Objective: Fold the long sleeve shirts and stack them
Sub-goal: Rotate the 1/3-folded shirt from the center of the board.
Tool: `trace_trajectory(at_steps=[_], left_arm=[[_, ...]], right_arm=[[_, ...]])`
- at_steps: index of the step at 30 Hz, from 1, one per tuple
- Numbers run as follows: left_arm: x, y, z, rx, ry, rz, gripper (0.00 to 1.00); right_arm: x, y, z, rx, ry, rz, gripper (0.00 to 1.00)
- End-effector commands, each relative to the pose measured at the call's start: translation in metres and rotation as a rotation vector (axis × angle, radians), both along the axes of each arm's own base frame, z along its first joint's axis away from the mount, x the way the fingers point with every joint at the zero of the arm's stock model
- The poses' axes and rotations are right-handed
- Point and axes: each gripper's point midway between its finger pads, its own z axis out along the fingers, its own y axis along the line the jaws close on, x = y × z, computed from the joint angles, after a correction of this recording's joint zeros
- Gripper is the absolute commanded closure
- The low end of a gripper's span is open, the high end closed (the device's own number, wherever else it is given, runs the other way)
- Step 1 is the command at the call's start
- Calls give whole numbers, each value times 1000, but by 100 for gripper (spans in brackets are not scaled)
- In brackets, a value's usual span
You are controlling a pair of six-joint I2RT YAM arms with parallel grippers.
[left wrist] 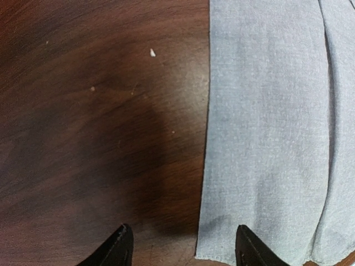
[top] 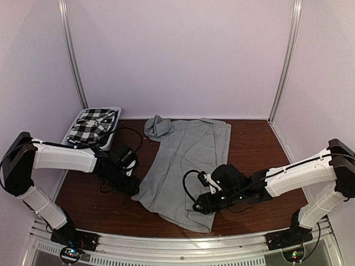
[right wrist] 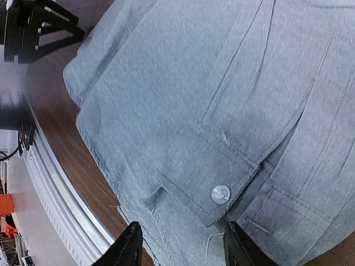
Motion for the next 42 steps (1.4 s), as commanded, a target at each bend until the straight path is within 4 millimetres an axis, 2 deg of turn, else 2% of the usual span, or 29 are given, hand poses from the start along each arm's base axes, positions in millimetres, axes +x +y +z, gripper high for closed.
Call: trace_trajectory(at_steps=[1, 3, 6, 8, 11, 18, 22, 28, 32, 36, 42], left_arm=[[8, -5, 10, -17, -29, -15, 36], [9, -6, 13, -16, -32, -17, 36], [11, -7, 18, -14, -37, -23, 36], [12, -8, 22, -17, -38, -27, 36], [12, -11, 26, -24, -38, -34, 36], [6, -26, 25, -70, -10, -62, 36], [-10, -46, 24, -137, 35, -93, 37], [-22, -57, 25, -180, 54, -97, 37], [-8, -59, 41, -185, -10, -69, 37], [23, -62, 68, -190, -104, -24, 37], [91, -81, 121, -222, -264, -6, 36]], right_arm=[[-19, -10, -22, -19, 47, -26, 48], [-27, -11, -29, -15, 66, -14, 48], [-40, -25, -47, -63, 110, -14, 48], [-46, -37, -55, -87, 135, -28, 48], [-55, -67, -68, -172, 170, -67, 48], [-60, -122, -66, -265, 189, -201, 44], [-58, -150, -62, -291, 184, -294, 43], [-33, -178, -34, -231, 135, -475, 39], [-11, -172, 6, -139, 36, -502, 38], [9, -160, 48, -101, -66, -495, 38], [37, -141, 81, -95, -191, -467, 36]])
